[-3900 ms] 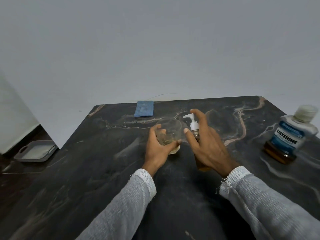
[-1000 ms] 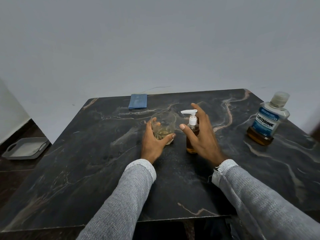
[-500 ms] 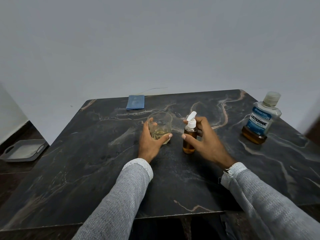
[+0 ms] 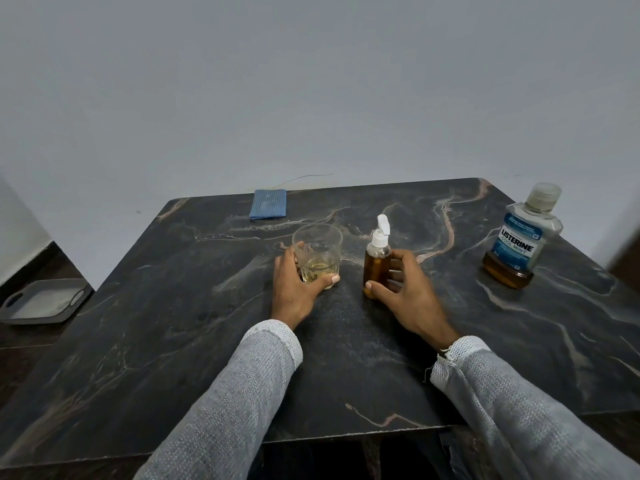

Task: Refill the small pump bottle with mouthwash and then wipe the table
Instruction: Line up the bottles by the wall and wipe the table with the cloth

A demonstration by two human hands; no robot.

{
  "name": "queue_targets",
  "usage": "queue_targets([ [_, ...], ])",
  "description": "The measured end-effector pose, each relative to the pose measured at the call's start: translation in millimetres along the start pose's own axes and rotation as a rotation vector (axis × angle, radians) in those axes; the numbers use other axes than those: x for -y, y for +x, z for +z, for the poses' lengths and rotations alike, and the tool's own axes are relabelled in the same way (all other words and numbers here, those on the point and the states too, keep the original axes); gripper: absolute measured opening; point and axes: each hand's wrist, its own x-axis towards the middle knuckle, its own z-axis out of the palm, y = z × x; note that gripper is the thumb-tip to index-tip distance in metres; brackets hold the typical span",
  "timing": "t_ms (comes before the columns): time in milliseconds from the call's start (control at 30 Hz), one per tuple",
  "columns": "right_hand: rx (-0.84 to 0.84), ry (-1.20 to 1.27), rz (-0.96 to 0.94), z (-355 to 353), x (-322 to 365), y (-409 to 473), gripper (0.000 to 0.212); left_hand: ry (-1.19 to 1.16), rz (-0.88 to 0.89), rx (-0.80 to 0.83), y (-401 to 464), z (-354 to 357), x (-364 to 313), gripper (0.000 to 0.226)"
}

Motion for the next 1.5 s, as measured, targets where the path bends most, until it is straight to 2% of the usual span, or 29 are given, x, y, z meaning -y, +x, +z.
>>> queue_targets([
  [200, -0.017, 0.010, 0.020, 8, -8, 12, 0.056, 0.039, -0.003, 0.003, 3, -1, 2, 0.088],
  [367, -0.083, -0.084, 0.019, 13, -15, 21, 0.059, 0.076, 0.010, 0.024, 4, -1, 9, 0.082],
  [533, -0.058, -0.153, 0.015, 18, -17, 41, 0.062, 0.168, 0.030, 0.065, 19, -6, 9, 0.079],
  [767, -0.057, -0.219, 0.017, 27, -18, 89, 0.061, 0.211, 0.025, 0.089, 69, -4, 5, 0.070],
  [967, -0.029, -0.235, 0.006, 36, -25, 139, 0.055, 0.203, 0.015, 0.051, 125, 5, 10, 0.077],
  [1267, -0.031, -0.303, 0.006, 43, -43, 213, 0.064, 0.361, 0.089, -0.001, 202, 20, 20, 0.075],
  [1500, -0.059, -0.373, -0.003, 48, -53, 255, 0.060, 0.321, 0.051, 0.002, 240, 28, 32, 0.071],
])
